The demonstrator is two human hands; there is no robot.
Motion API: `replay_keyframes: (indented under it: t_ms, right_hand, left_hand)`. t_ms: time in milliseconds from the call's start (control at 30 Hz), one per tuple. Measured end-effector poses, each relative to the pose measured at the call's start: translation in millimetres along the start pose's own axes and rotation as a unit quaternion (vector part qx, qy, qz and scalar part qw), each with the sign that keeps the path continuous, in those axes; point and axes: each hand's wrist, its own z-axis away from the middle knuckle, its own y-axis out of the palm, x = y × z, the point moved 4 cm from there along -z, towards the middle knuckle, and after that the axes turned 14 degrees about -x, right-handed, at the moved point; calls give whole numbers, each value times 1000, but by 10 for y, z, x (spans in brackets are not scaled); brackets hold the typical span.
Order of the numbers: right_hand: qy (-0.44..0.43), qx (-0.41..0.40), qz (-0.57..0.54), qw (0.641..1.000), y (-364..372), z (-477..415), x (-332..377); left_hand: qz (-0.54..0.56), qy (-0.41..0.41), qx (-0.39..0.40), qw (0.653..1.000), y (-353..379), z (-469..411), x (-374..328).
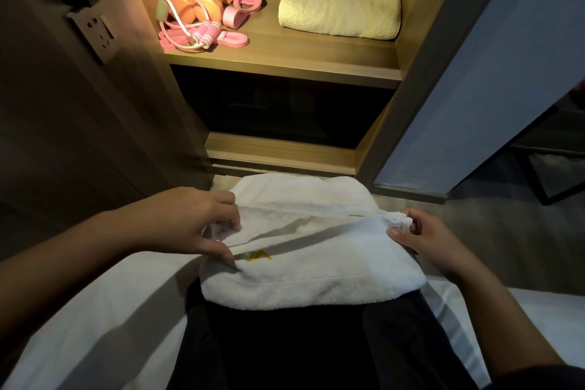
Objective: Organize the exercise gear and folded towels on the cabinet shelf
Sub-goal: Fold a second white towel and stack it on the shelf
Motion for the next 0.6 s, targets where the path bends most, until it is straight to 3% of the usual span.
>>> replay_keyframes:
  t_ms: [300, 467, 600]
  right_hand:
    - [0, 1, -4, 1000, 2, -9, 3]
    - [-11, 3, -31, 999, -15, 3, -8]
    - [-13, 21, -139, 990, -59, 33, 80]
  left_hand:
    - [-65, -9, 6, 998, 40, 1, 1]
    - [7, -2, 7, 1000, 28, 19, -87]
    - [53, -74, 29, 995, -67, -15, 18]
